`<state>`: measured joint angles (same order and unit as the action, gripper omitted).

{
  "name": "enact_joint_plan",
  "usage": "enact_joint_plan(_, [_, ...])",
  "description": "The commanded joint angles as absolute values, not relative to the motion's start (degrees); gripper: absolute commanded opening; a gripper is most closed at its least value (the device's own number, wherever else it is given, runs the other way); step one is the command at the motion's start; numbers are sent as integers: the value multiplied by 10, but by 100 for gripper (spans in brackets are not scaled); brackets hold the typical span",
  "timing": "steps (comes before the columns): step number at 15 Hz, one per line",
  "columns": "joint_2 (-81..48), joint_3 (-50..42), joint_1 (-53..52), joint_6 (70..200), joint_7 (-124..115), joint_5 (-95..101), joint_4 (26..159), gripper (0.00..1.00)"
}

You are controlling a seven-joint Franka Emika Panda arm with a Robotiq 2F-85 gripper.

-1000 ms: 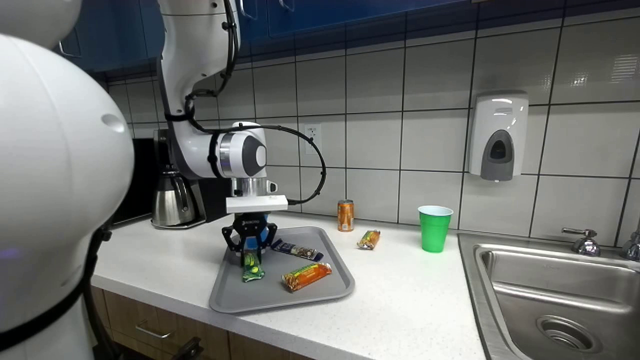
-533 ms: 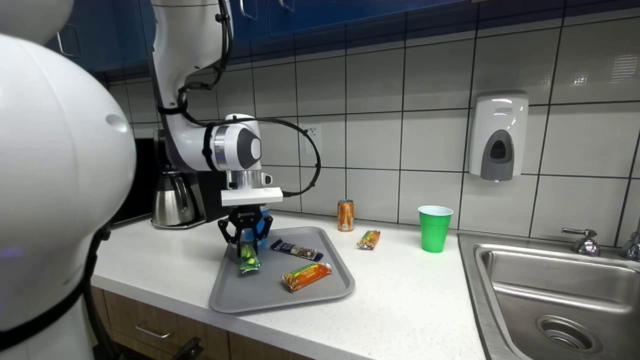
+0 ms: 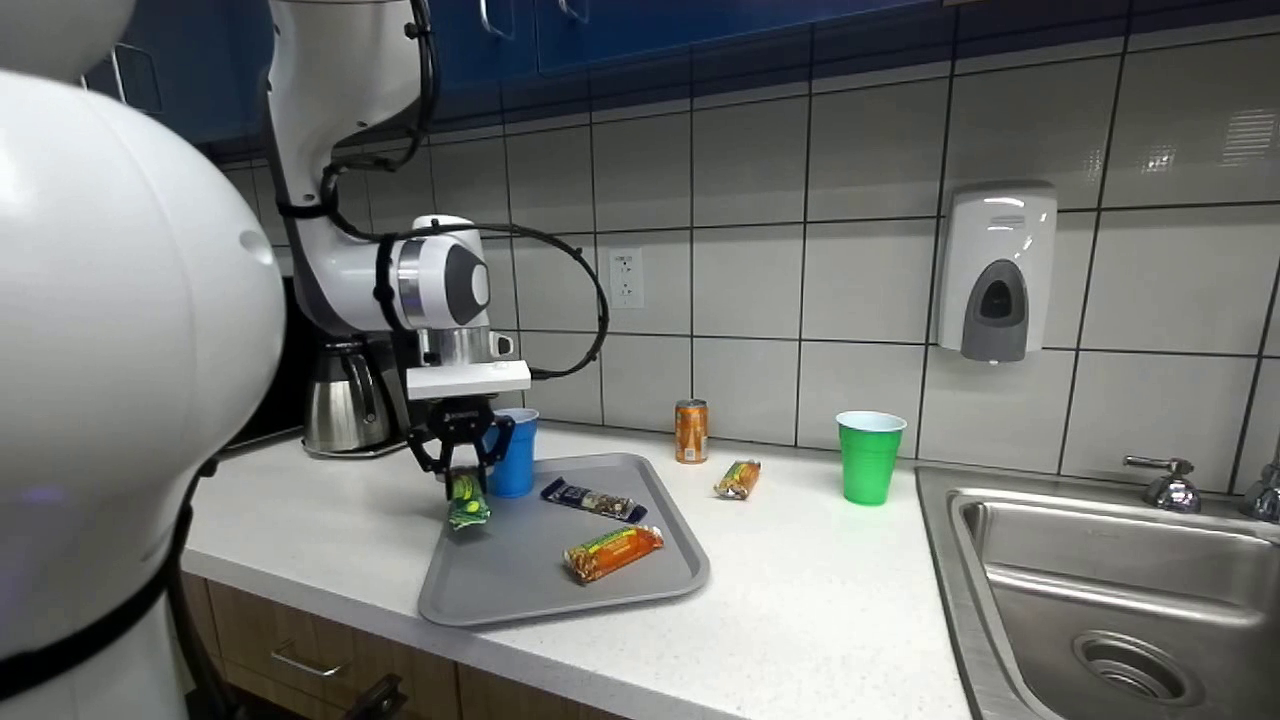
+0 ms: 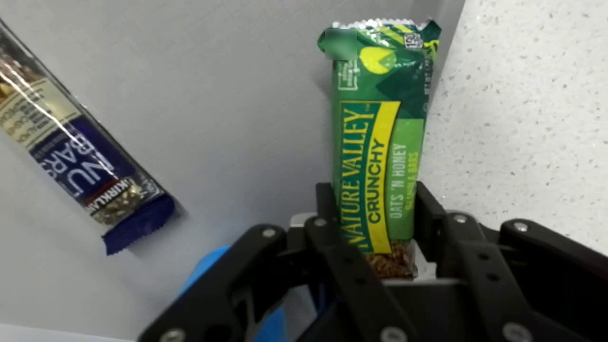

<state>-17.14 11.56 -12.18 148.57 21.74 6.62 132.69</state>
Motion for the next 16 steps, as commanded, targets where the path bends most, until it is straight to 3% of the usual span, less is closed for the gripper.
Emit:
enact_joint_plan(1, [-165, 126, -139, 1452, 176, 88, 1305, 16])
enact_joint_plan(16, [-225, 145, -210, 1414, 119, 112, 1210, 16])
